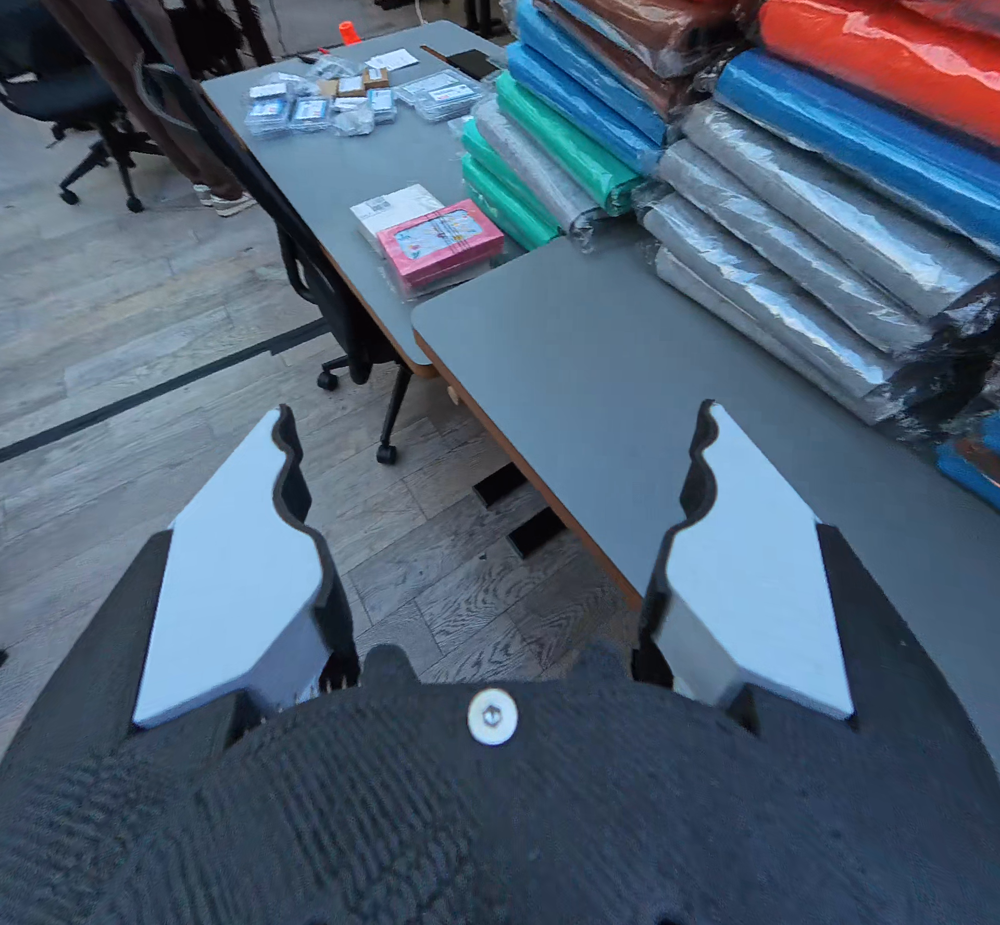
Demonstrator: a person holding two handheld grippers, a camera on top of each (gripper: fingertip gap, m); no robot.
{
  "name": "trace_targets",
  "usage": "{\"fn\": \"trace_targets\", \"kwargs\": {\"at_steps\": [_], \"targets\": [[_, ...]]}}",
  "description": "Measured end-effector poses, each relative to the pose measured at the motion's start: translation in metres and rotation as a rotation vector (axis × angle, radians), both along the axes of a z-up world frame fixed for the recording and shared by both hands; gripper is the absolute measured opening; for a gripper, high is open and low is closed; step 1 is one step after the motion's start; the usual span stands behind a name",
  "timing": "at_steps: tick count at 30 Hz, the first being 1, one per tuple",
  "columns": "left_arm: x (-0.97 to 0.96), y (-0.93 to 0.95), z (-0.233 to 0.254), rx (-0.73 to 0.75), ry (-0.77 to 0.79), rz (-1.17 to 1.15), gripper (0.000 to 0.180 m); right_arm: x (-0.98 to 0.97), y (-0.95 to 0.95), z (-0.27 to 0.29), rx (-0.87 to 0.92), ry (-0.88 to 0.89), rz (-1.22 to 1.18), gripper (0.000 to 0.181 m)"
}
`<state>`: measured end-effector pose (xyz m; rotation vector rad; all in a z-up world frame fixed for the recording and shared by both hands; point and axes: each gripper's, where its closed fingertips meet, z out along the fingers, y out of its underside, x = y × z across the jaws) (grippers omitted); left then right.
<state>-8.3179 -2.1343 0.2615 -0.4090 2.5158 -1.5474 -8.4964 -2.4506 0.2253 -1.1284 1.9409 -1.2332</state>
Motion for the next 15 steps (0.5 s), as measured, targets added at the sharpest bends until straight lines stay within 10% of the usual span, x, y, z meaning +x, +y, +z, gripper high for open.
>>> {"fn": "trace_targets", "kwargs": {"at_steps": [15], "targets": [[0.009,-0.316,-0.069,0.091,-0.026,-0.396,0.138,0.0,-0.134,-0.049,0.035,0.133,-0.491,0.149]]}}
